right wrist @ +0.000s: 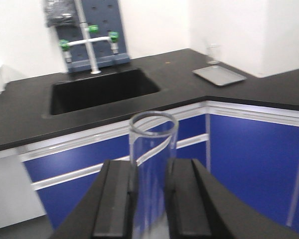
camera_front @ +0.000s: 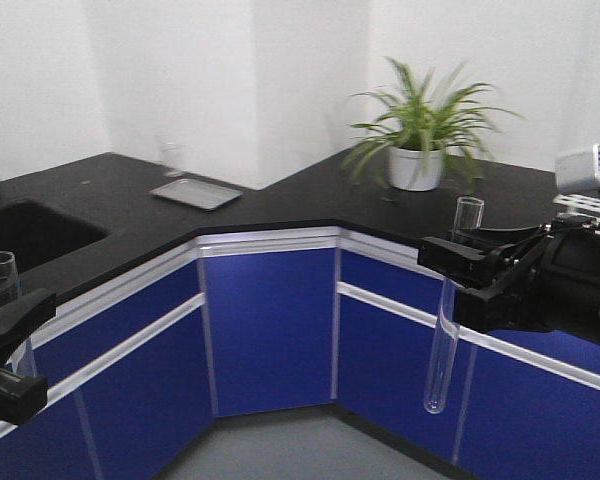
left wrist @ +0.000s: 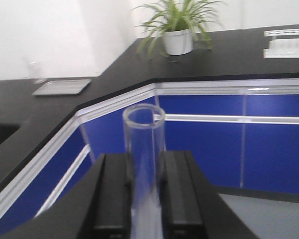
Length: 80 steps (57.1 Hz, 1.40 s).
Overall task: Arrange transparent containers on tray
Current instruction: 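Drive the base to the counter holding both tubes upright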
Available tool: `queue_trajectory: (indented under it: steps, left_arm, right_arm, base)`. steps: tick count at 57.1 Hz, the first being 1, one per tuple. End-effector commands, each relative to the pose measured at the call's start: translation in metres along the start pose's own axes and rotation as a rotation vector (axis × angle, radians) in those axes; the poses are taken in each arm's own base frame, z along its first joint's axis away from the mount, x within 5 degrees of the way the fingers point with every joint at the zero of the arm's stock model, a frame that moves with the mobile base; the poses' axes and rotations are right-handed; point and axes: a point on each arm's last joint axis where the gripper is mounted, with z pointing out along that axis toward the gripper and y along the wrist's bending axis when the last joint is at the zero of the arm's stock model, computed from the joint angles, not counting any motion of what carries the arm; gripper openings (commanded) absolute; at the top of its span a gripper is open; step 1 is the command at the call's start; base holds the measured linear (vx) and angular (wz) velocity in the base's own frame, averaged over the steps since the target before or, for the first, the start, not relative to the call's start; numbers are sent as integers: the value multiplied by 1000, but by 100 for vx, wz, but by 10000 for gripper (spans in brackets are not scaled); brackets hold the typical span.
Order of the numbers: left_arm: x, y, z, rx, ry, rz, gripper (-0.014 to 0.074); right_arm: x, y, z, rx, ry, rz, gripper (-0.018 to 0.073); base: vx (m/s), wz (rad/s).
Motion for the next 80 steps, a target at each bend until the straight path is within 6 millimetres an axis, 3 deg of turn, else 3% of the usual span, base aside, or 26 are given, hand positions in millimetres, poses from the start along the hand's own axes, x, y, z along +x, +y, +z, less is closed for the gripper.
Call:
queue_trajectory:
  steps: [1, 40, 80]
  left_arm:
    - [-16, -3, -4, 27, -104, -11, -1]
    - [-16, -3, -4, 27, -105, -11, -1]
    - [-16, -3, -4, 27, -106, -11, -1]
  right_arm:
    - [-13, 1, -8, 24, -43, -38, -11]
    - [-13, 1, -8, 24, -43, -38, -11]
    - [-13, 1, -8, 29, -44, -38, -11]
  base:
    - [-21, 57]
    - [-8, 67]
    - [23, 56]
